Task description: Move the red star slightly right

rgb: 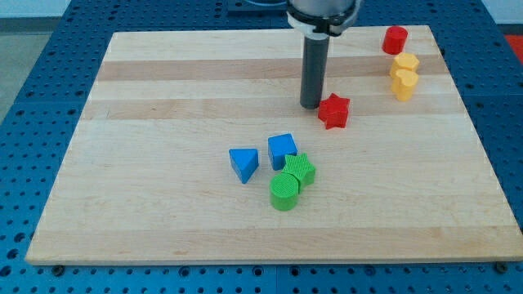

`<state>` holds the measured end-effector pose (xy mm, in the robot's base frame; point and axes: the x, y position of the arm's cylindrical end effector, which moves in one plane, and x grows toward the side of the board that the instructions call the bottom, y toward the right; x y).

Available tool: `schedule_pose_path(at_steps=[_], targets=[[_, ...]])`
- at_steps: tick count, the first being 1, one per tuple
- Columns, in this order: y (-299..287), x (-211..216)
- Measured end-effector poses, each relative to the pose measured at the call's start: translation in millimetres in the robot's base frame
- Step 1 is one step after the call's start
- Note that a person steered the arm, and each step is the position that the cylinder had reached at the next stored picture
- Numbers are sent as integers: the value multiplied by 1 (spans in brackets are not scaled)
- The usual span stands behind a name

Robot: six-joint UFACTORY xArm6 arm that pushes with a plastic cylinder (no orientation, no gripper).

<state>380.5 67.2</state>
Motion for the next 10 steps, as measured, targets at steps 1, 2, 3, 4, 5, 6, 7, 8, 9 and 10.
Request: schedule_pose_path(at_steps=[1,2,3,4,5,6,7,8,9,10], targets=[[32,8],[60,34],[96,40],[104,40],[92,33],[58,6],[43,32],[37,85],[47,114],[66,106]])
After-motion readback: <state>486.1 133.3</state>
